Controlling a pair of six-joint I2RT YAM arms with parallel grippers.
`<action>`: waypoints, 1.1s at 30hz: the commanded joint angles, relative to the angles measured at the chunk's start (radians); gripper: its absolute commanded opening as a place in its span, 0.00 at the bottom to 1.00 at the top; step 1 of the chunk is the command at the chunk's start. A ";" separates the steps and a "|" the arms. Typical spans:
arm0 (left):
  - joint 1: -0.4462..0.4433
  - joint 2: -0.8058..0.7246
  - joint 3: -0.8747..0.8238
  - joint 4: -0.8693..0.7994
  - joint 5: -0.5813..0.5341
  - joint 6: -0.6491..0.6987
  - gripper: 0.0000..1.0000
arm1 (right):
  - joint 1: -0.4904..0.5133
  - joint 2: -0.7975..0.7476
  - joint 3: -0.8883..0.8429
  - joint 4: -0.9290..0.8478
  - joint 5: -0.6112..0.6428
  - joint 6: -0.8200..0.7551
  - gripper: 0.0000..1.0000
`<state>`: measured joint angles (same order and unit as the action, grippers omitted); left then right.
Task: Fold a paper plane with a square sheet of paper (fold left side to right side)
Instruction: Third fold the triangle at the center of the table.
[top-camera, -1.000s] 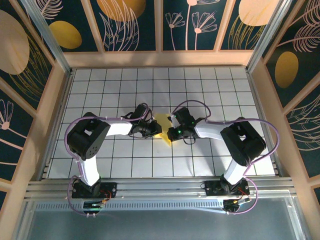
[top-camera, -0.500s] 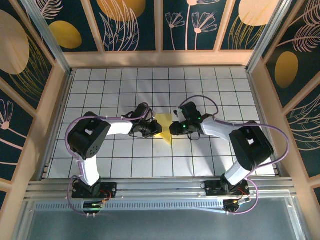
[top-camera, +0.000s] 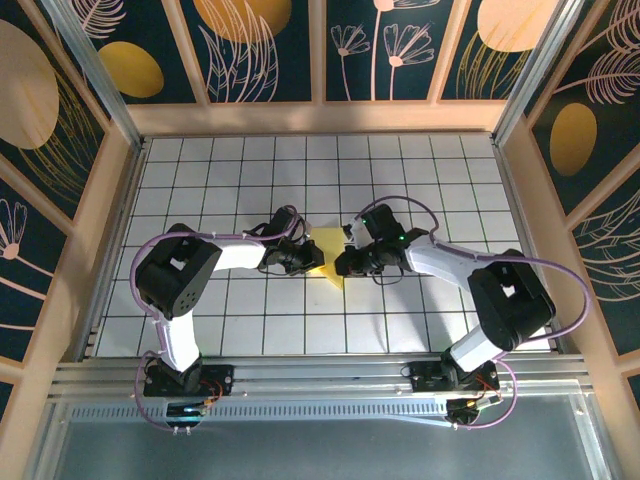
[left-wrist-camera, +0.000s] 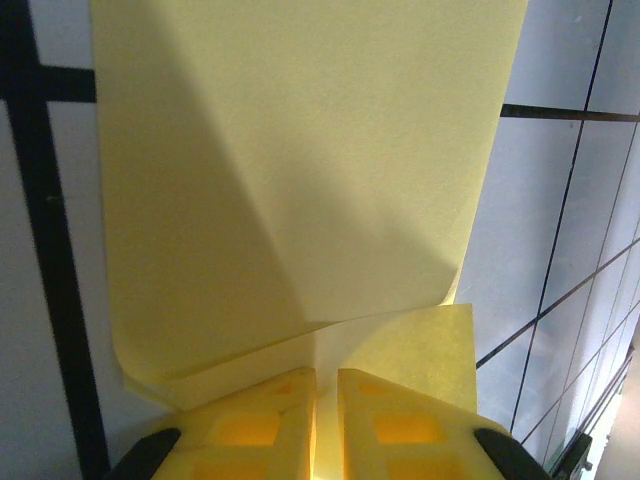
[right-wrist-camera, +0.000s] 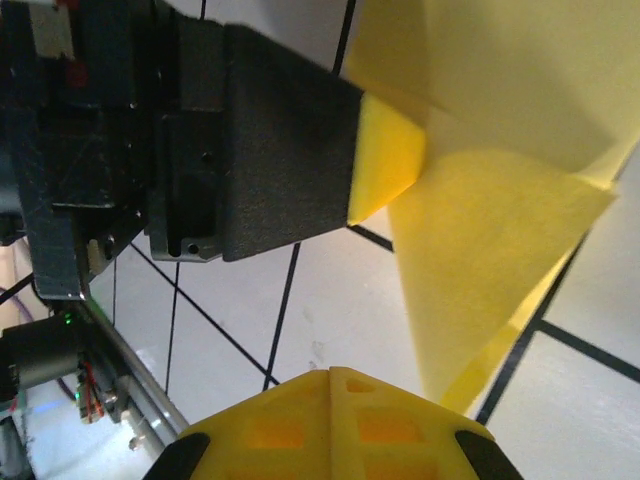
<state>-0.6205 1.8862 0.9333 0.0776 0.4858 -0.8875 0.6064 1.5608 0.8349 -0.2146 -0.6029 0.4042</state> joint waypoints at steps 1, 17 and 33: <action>-0.001 0.020 0.002 -0.061 -0.038 0.015 0.15 | 0.011 0.051 -0.002 0.012 -0.044 0.031 0.04; -0.001 0.022 0.002 -0.062 -0.036 0.016 0.14 | 0.015 0.142 0.007 -0.011 0.049 0.022 0.03; -0.002 0.020 0.004 -0.065 -0.038 0.015 0.15 | 0.014 0.171 0.017 -0.025 0.091 0.009 0.03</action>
<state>-0.6205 1.8862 0.9333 0.0772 0.4858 -0.8875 0.6117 1.7107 0.8349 -0.2176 -0.5388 0.4255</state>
